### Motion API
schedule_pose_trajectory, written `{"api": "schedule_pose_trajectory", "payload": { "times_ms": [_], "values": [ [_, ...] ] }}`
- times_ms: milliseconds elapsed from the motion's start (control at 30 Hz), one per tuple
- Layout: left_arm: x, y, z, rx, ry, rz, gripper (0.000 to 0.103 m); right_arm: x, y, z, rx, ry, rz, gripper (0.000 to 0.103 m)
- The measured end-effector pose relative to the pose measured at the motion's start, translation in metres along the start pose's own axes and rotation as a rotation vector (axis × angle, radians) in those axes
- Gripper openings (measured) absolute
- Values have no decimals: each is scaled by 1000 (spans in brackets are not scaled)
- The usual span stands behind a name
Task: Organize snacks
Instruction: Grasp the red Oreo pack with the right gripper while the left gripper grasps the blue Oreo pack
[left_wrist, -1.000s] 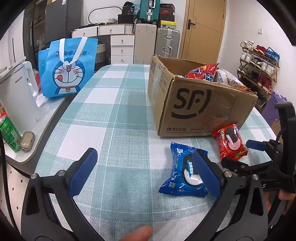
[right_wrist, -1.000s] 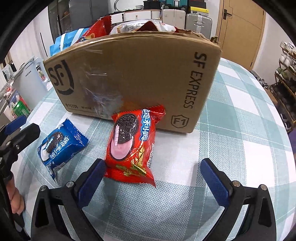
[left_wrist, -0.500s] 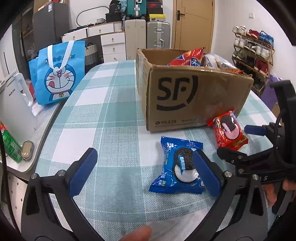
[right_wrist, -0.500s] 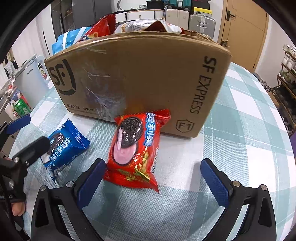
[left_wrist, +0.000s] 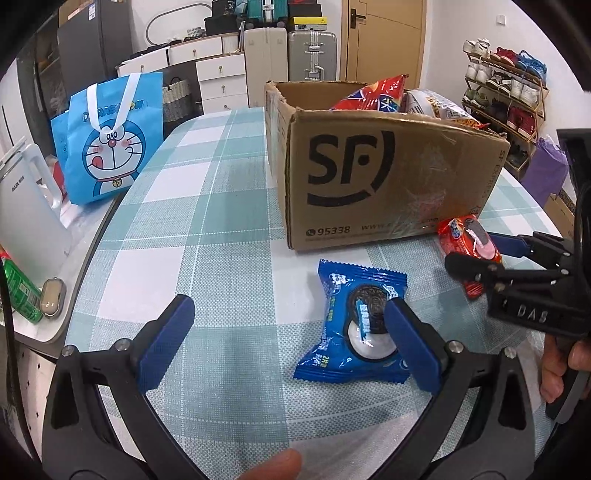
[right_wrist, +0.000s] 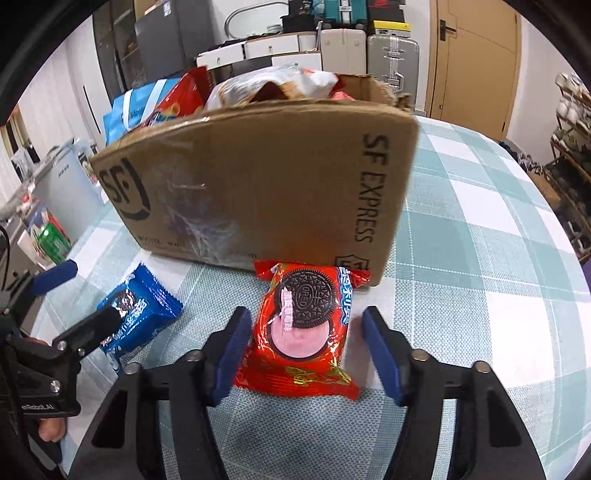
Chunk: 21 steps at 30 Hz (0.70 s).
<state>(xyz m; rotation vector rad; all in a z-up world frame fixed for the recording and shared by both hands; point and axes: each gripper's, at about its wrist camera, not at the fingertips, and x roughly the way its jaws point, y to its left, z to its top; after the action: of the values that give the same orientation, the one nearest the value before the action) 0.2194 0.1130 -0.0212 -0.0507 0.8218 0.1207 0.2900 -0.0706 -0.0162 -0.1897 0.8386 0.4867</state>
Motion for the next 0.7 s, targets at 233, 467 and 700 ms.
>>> {"api": "schedule_pose_trajectory", "payload": {
  "times_ms": [233, 467, 700],
  "values": [
    [-2, -5, 0, 28, -4, 4, 102, -6, -15, 1, 35, -13, 61, 46],
    [-4, -22, -4, 105, -1, 11, 102, -4, -18, 3, 41, -14, 68, 46],
    [8, -29, -4, 134, 48, 30, 103, -3, -17, 1, 49, -16, 78, 46]
  ]
}}
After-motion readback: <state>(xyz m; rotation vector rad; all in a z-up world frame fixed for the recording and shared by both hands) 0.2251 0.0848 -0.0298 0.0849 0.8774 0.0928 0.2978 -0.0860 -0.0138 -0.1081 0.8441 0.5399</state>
